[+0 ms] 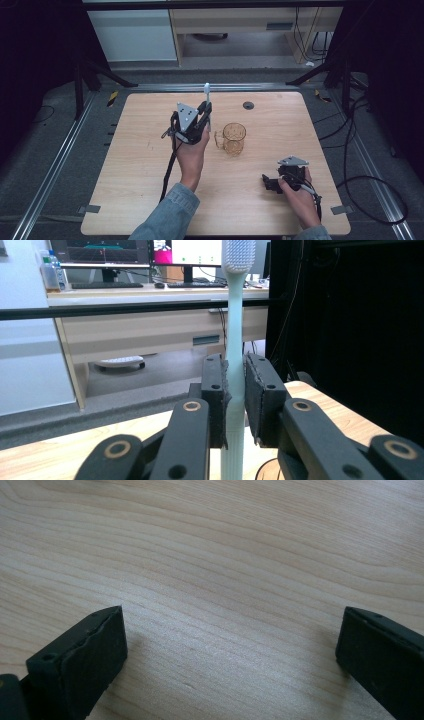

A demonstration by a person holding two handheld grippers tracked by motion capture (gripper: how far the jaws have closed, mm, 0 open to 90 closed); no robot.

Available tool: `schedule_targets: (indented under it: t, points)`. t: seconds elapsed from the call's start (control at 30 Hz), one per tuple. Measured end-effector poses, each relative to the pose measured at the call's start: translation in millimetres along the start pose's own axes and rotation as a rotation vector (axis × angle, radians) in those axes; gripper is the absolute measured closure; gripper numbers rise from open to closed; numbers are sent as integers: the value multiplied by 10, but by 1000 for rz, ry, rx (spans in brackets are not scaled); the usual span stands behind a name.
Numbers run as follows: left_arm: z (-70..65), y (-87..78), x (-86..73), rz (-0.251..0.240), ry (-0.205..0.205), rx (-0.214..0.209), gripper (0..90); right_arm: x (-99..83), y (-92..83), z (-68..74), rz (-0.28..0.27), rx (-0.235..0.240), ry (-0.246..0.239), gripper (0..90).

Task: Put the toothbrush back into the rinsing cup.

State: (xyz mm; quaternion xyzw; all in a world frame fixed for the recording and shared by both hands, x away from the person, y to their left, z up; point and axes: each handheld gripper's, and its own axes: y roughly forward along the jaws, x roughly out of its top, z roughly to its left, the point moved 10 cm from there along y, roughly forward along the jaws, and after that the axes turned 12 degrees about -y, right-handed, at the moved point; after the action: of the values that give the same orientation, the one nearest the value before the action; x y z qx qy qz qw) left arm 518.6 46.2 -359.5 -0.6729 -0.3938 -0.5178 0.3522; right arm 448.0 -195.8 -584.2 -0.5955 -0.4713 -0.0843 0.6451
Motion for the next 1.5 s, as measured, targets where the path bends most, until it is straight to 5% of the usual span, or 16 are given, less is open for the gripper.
schedule_targets:
  t: [0.83, 1.17, 1.5]
  points:
    - [-107, 134, -43, -53, 23, -31, 790, 1, 1, 9, 0, 5, -10, 4]
    - [-18, 224, -253, -42, -17, -41, 790, 5, 1, 16, -3, 9, -14, 5]
    - [-29, 262, -339, -35, -8, -52, 790, 6, 0, 26, -4, 15, -14, 5]
